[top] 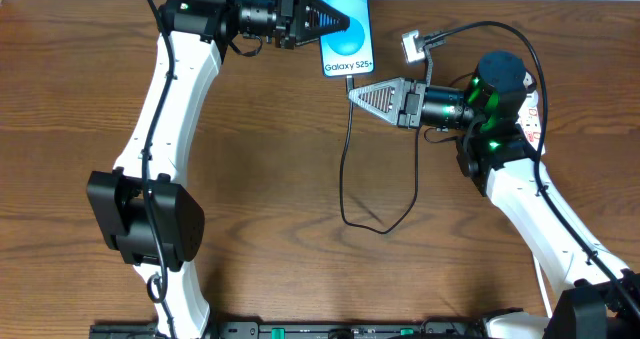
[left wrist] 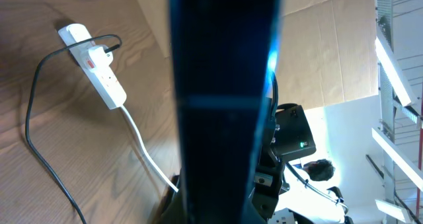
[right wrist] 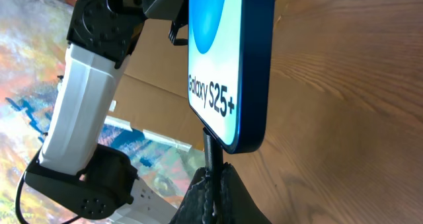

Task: Plug charger to phone and switch on socket
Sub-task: 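Push the plug upward into the phone's port with the right gripper, then release the plug and lower the phone flat with the left gripper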

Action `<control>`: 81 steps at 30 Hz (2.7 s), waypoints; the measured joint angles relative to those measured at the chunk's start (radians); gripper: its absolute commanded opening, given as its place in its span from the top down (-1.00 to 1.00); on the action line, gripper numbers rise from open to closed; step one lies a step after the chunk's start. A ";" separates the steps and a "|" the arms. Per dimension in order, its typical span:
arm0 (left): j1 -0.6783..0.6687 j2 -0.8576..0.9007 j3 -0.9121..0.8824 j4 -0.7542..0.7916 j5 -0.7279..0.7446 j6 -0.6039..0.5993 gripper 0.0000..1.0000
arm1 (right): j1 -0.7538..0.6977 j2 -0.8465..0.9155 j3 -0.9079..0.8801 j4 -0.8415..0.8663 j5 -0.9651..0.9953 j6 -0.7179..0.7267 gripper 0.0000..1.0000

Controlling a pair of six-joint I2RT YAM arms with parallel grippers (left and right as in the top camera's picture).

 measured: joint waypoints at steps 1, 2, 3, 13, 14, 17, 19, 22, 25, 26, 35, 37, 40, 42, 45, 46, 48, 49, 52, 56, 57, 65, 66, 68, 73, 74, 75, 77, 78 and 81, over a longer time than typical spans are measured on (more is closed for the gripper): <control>0.000 0.000 0.000 0.000 0.000 0.000 0.85 | -0.001 0.000 0.000 0.000 0.000 0.001 0.98; 0.000 0.000 0.000 0.000 0.000 0.000 0.86 | -0.002 0.000 0.000 0.000 0.000 0.002 0.98; 0.000 0.000 0.000 0.000 0.000 0.000 0.86 | -0.004 0.000 0.000 0.000 0.000 0.003 0.98; -0.003 0.000 0.000 0.001 0.003 0.000 0.86 | -0.011 0.000 0.000 0.022 -0.004 0.008 0.76; -0.005 0.000 0.000 -0.002 0.006 0.000 0.86 | -0.012 0.000 0.000 0.029 0.008 0.011 0.55; -0.026 0.000 0.000 -0.013 0.019 0.000 0.85 | -0.024 -0.001 0.002 0.042 0.049 0.014 -0.26; -0.045 0.000 0.000 -0.014 0.026 0.000 0.85 | -0.031 -0.001 0.002 0.040 0.070 0.017 -0.63; -0.052 0.000 0.000 -0.015 0.007 0.000 0.85 | -0.035 -0.001 0.002 0.035 0.083 0.020 -0.99; -0.050 0.000 0.000 -0.016 -0.027 0.000 0.86 | -0.035 -0.001 0.002 0.034 0.083 0.021 -0.98; -0.049 0.000 0.000 -0.019 -0.041 0.000 0.86 | -0.035 -0.001 0.002 0.034 0.082 0.022 -0.98; -0.049 0.001 -0.015 -0.242 -0.237 0.076 0.85 | -0.054 -0.003 0.008 -0.243 0.097 -0.029 -0.98; -0.049 0.002 -0.033 -0.322 -0.296 0.116 0.86 | -0.072 -0.003 0.009 -0.394 0.137 -0.079 -0.98; -0.050 0.003 -0.071 -0.375 -0.367 0.174 0.86 | -0.089 -0.003 0.008 -0.545 0.190 -0.148 -0.98; -0.052 0.003 -0.113 -0.389 -0.399 0.214 0.86 | -0.100 -0.003 0.008 -0.641 0.240 -0.198 -0.98; -0.061 0.005 -0.187 -0.387 -0.457 0.253 0.86 | -0.114 -0.003 0.007 -0.781 0.338 -0.263 -0.99; -0.068 0.006 -0.212 -0.386 -0.485 0.264 0.86 | -0.119 -0.003 0.008 -0.817 0.375 -0.281 -0.99; -0.086 0.007 -0.270 -0.368 -0.552 0.275 0.86 | -0.132 -0.003 0.008 -0.883 0.465 -0.313 -0.98; -0.096 0.007 -0.301 -0.352 -0.561 0.277 0.86 | -0.135 -0.003 0.008 -0.897 0.488 -0.319 -0.98; -0.127 0.012 -0.390 -0.266 -0.602 0.280 0.86 | -0.144 -0.003 0.008 -0.957 0.602 -0.341 -0.99; -0.162 0.018 -0.473 -0.160 -0.626 0.270 0.86 | -0.145 -0.003 0.008 -1.013 0.701 -0.376 -0.99; -0.169 0.019 -0.487 -0.139 -0.629 0.264 0.85 | -0.145 -0.003 0.008 -1.033 0.720 -0.388 -0.99; -0.212 0.102 -0.502 -0.013 -0.643 0.176 0.86 | -0.145 -0.004 0.008 -1.090 0.816 -0.418 -0.98; -0.216 0.115 -0.502 -0.011 -0.645 0.169 0.85 | -0.145 -0.004 0.008 -1.091 0.816 -0.418 -0.99; -0.222 0.144 -0.503 -0.009 -0.648 0.156 0.85 | -0.145 -0.004 0.008 -1.093 0.817 -0.418 -0.99; -0.224 0.165 -0.508 -0.015 -0.648 0.136 0.85 | -0.145 -0.004 0.008 -1.095 0.817 -0.418 -0.99; -0.224 0.165 -0.508 -0.014 -0.648 0.132 0.84 | -0.145 -0.004 0.008 -1.095 0.817 -0.418 -0.99; -0.224 0.165 -0.508 -0.016 -0.649 0.130 0.85 | -0.145 -0.004 0.008 -1.094 0.817 -0.418 -0.98; -0.224 0.165 -0.508 -0.021 -0.649 0.127 0.76 | -0.145 -0.004 0.008 -1.095 0.817 -0.418 -0.99; -0.224 0.165 -0.508 -0.021 -0.649 0.126 0.66 | -0.145 -0.004 0.008 -1.094 0.817 -0.418 -0.98; -0.224 0.165 -0.508 -0.022 -0.651 0.119 0.66 | -0.145 -0.004 0.008 -1.095 0.817 -0.418 -0.98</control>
